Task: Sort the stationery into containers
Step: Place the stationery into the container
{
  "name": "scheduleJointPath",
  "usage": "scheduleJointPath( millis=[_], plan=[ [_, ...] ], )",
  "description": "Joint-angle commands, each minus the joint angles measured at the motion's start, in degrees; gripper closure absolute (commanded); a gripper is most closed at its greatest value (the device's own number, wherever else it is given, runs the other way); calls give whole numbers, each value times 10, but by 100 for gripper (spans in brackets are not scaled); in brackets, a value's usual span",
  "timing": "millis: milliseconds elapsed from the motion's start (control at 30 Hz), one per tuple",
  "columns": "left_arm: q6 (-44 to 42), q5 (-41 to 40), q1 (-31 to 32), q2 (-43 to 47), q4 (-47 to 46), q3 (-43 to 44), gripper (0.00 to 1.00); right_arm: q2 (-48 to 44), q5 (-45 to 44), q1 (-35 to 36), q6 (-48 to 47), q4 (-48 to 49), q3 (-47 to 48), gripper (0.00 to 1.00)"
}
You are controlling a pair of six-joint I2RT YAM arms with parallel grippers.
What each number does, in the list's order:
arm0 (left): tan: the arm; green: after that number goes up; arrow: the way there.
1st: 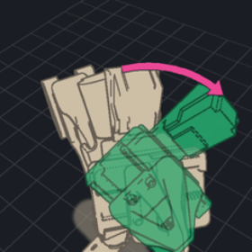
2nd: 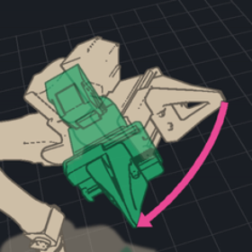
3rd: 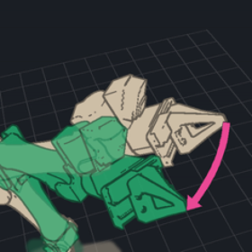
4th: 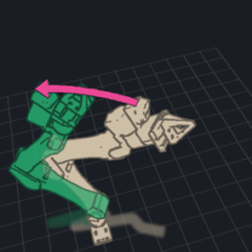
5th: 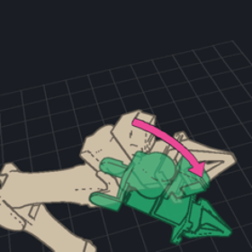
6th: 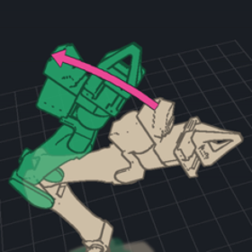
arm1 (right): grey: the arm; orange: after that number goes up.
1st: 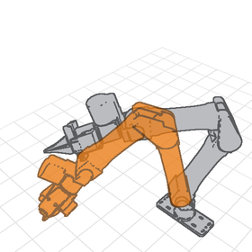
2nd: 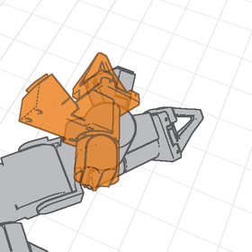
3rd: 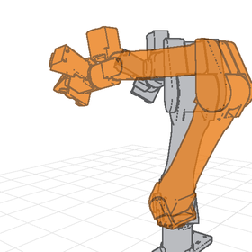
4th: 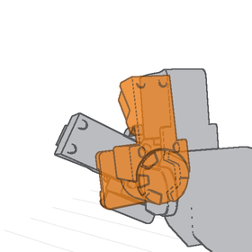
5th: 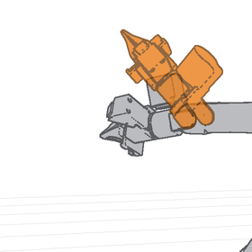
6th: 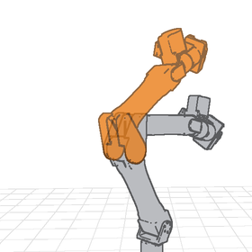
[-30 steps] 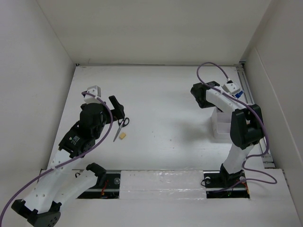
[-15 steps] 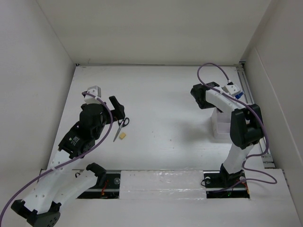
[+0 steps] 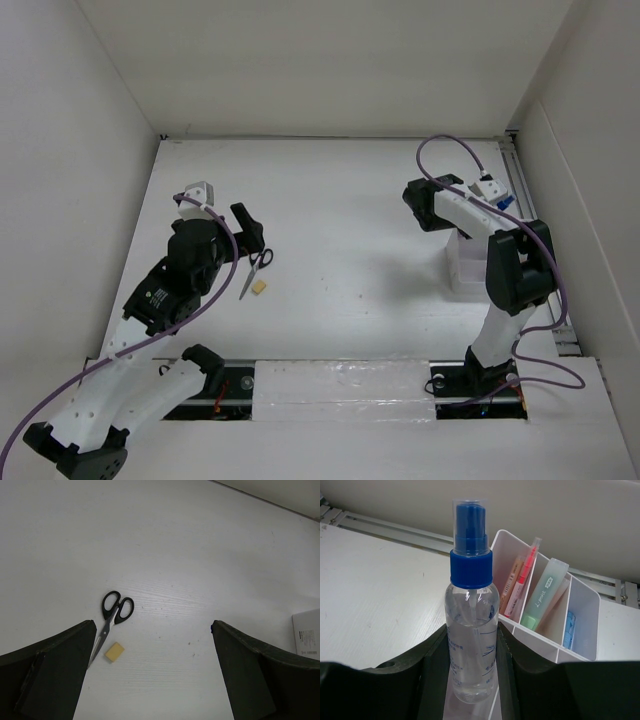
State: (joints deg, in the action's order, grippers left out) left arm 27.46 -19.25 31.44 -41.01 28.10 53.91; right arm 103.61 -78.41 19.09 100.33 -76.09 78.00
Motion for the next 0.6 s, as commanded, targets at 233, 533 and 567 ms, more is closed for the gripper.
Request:
scheduleJointPath(
  millis=[233, 533, 567],
  plan=[
    [-7, 5, 3, 7, -21, -5, 0, -10, -18, 7, 15, -28, 3, 57],
    [-7, 5, 3, 7, -21, -5, 0, -10, -18, 7, 26, -28, -7, 46],
    [-7, 5, 3, 7, -21, -5, 0, -10, -18, 12, 26, -28, -7, 46]
  ],
)
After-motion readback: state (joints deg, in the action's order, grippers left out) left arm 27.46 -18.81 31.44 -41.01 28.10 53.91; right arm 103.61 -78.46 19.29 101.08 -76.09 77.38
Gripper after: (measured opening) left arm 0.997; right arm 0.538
